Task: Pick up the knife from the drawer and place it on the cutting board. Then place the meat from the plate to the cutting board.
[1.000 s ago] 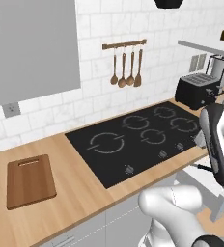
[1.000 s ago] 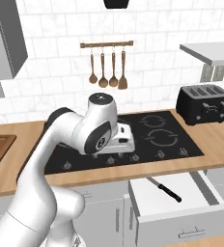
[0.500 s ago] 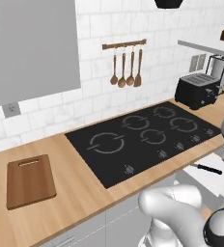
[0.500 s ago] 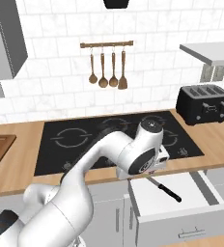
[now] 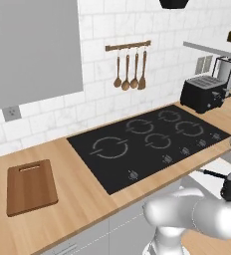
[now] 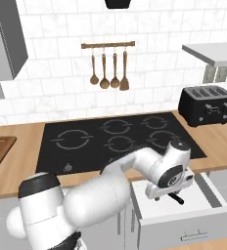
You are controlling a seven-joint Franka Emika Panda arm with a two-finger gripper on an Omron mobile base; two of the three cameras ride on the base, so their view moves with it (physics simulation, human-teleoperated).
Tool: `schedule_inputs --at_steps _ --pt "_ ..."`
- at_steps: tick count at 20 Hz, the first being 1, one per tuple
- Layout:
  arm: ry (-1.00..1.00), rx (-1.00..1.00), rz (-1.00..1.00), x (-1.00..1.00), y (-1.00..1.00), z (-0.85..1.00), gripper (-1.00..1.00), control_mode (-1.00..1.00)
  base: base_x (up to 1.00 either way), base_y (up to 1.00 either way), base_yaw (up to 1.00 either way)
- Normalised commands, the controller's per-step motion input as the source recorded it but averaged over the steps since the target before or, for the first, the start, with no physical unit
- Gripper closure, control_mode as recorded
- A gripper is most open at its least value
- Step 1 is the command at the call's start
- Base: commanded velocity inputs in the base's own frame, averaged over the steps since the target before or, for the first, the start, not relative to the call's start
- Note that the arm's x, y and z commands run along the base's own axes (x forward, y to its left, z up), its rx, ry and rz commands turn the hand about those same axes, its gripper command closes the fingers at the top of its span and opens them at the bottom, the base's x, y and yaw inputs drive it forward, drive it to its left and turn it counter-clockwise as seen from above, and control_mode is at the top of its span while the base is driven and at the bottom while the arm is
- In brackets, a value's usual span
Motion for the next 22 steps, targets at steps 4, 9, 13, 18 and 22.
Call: schedule_inputs --at_steps 4,9,13,18,22 --pt "0.12 0.02 -0.17 0.59 -0.35 -0.72 -1.00 -1.00 0.00 0.00 0.00" --pt "0.07 0.10 -0.15 0.30 -0.36 -0.63 -1.00 -1.00 0.00 0.00 0.00" --pt "0.08 0.09 -0.03 0.09 -0.45 -0.57 -1.00 -1.00 0.00 0.00 0.00" --pt "0.08 0.03 0.01 0.21 -0.40 -0.48 -1.00 -1.00 0.00 0.00 0.00" --pt "0.07 0.00 0.01 0.15 -0.33 -0.40 -1.00 -1.00 0.00 0.00 0.00"
